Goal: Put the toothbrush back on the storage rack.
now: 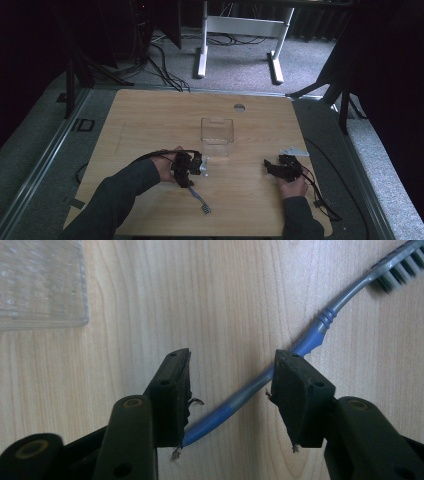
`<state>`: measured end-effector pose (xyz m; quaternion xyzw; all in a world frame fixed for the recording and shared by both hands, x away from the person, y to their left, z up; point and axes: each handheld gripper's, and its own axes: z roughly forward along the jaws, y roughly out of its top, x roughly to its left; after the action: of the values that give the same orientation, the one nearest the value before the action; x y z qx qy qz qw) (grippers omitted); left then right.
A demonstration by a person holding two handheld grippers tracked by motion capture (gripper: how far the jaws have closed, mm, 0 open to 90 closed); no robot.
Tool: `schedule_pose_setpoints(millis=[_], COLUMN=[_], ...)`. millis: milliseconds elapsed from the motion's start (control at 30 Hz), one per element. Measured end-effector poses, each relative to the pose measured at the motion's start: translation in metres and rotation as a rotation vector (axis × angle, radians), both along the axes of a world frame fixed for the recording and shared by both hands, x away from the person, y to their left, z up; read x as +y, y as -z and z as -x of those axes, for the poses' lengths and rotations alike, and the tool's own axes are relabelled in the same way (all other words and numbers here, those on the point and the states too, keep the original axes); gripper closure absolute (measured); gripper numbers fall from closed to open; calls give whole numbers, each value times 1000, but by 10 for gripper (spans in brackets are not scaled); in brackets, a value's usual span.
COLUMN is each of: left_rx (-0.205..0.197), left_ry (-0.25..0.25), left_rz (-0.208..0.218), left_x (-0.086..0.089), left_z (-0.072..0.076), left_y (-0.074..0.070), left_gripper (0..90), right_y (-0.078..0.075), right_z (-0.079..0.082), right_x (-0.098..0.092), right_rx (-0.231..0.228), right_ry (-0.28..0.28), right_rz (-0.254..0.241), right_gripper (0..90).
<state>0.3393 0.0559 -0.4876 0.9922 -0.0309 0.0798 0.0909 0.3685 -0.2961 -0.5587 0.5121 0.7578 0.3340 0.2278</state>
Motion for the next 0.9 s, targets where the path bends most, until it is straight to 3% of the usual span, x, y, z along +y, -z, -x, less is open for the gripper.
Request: schedule_pose_setpoints(millis=[167,233,500,700,900], left_rx=[21,11,4,-13,6], left_ry=[4,18,20,63,106], left_rz=[-25,-36,-29,-26,-40], left_x=[-2,-2,0,-1,-2], left_z=[3,1,1,2,8], left_y=[7,8,9,9,13], left_gripper=[475,475,476,489,509], right_y=[0,0,0,0,0], right_z=[0,0,0,0,0], right_x=[0,0,0,0,0], right_rx=[0,0,0,0,0], right_ry=[0,0,0,-1,-1], right_rz=[0,0,0,0,0], right_gripper=[315,315,314,315,315])
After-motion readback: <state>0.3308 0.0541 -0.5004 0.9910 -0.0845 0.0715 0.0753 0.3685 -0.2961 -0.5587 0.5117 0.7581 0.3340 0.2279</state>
